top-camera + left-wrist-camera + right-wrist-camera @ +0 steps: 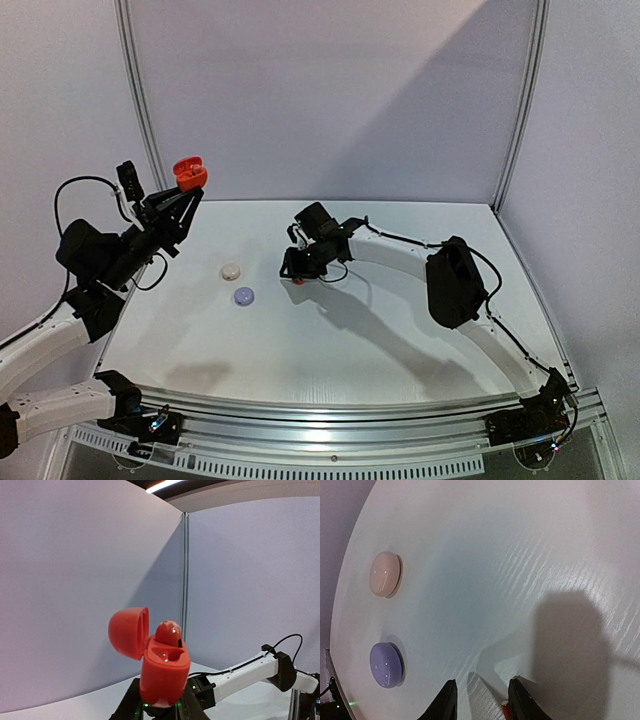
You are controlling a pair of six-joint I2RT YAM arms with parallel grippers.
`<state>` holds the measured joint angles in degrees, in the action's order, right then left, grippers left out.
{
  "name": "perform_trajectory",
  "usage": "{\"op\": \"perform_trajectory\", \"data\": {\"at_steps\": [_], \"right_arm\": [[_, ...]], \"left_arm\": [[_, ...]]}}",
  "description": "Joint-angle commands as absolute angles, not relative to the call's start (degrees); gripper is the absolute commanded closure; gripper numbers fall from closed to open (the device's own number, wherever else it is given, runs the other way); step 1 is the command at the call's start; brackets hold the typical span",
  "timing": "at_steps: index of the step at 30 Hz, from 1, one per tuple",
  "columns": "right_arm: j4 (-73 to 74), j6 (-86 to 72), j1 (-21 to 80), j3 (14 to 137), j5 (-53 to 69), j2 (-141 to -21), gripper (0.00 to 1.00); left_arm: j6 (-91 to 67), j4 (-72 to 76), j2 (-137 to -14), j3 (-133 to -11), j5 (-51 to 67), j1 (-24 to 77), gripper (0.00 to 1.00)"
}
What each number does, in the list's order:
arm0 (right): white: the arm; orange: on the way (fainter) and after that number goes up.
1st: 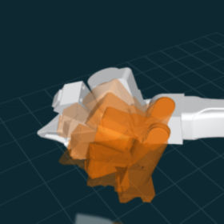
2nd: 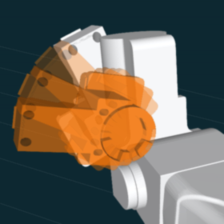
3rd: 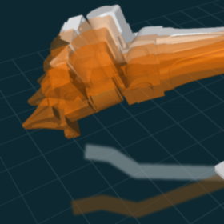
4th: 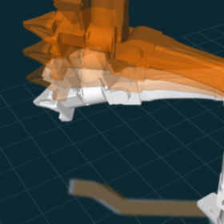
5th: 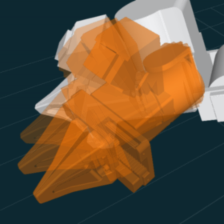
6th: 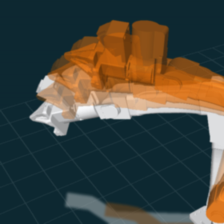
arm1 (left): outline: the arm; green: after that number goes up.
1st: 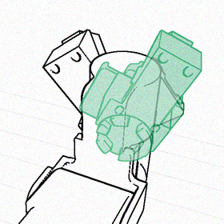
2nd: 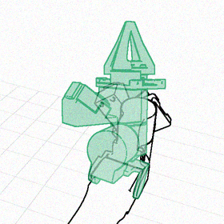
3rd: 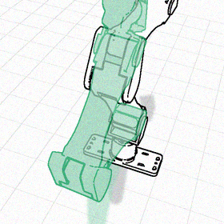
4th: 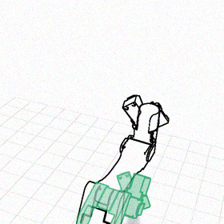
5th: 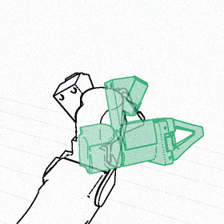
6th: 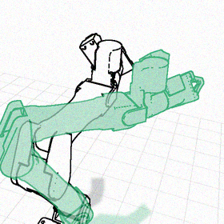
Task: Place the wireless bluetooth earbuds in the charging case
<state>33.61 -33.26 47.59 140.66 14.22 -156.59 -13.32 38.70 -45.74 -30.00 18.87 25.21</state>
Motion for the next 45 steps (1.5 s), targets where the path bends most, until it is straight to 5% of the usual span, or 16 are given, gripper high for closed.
{"op": "perform_trajectory", "data": {"at_steps": [1,32,41,45], "right_arm": [[42.0,-29.8,49.1,139.2,17.1,-156.2,0.65],[59.5,-7.4,55.8,131.0,17.0,-146.0,0.65],[42.8,-34.1,53.1,124.2,2.5,-135.6,0.60],[30.2,-41.2,53.0,117.2,4.0,-132.5,0.66]], "left_arm": [[-13.2,39.0,-45.7,-29.2,19.5,24.5,1.00],[-12.7,37.8,-45.8,-29.3,19.9,24.4,1.00],[-12.9,37.4,-45.8,-29.4,19.7,24.5,1.00],[-12.9,37.6,-46.0,-29.4,19.9,24.4,1.00]]}}
